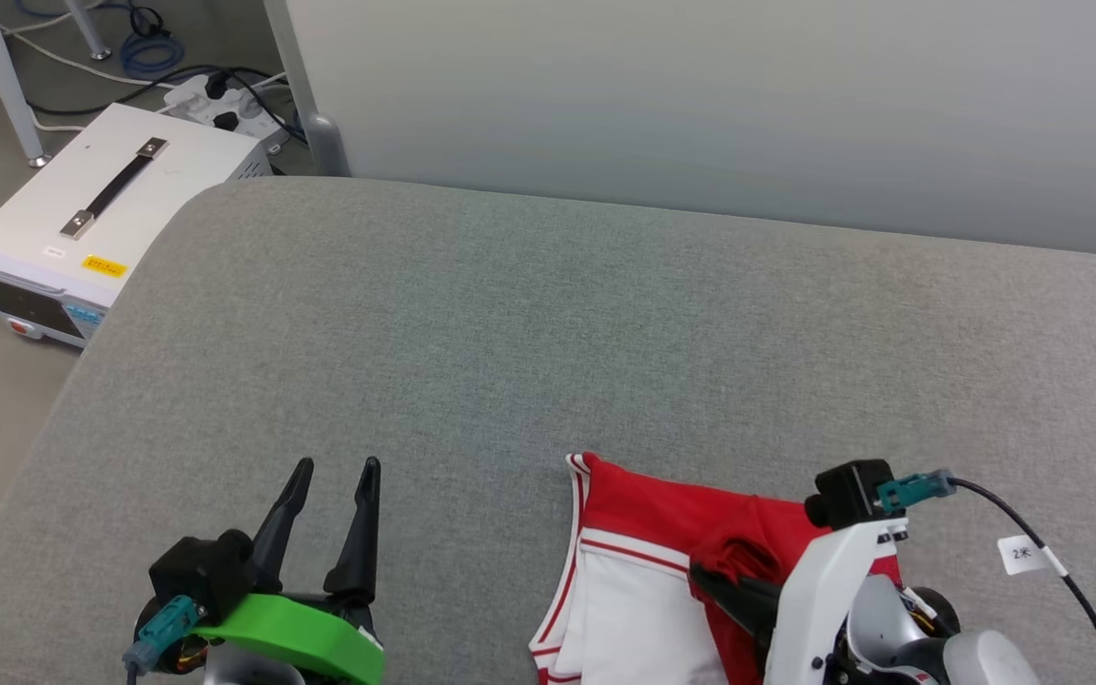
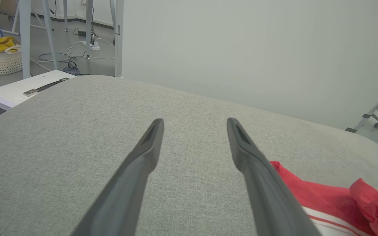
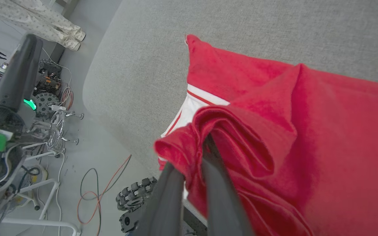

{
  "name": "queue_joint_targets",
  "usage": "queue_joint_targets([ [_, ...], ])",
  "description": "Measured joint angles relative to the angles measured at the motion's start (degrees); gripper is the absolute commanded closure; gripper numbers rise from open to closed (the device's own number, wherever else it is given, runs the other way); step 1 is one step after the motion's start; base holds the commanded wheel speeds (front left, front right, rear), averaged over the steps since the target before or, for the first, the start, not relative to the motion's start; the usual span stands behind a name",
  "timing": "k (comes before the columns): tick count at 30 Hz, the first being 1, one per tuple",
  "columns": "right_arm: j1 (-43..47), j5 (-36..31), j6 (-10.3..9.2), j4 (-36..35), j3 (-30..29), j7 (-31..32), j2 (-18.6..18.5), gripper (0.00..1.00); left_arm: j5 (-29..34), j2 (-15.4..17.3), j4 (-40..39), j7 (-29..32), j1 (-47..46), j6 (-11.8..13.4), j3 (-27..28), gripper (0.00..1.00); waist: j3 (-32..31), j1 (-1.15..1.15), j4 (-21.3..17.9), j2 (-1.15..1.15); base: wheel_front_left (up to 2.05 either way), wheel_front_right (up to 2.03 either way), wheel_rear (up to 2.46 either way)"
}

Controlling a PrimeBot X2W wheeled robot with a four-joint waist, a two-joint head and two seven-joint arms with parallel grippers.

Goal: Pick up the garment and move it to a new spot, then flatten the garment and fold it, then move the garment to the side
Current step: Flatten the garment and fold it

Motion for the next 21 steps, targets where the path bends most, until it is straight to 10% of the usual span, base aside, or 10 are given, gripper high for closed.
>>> queue_joint_targets([
  [13, -7.87, 1.77, -0.01, 15.78, 6.13, -11.27, 0.09, 1.00, -0.04, 0.13, 0.27, 0.00, -0.23, 0.00, -0.99, 0.00, 0.56, 0.00, 2.62, 0.00, 0.00, 0.00, 0.00],
  [14, -8.42, 2.16, -0.01, 17.17, 6.58, -11.71, 0.10, 0.82, -0.04, 0.12, 0.29, 0.00, -0.29, 0.00, -1.03, 0.00, 0.72, 0.00, 2.79, 0.00, 0.00, 0.00, 0.00],
  [15, -8.86, 2.16, -0.01, 18.16, 7.12, -12.12, 0.09, 0.02, -0.04, 0.11, 0.31, 0.00, -0.32, 0.00, -1.07, 0.00, 0.83, 0.00, 2.92, 0.00, 0.00, 0.00, 0.00],
  [21, -10.44, 5.92, -0.01, 21.15, 12.91, -14.96, 0.08, 0.00, -0.30, 0.11, 0.66, 0.00, -0.35, 0.00, -1.10, 0.00, 0.79, 0.00, 3.59, 0.00, 0.00, 0.00, 0.00],
])
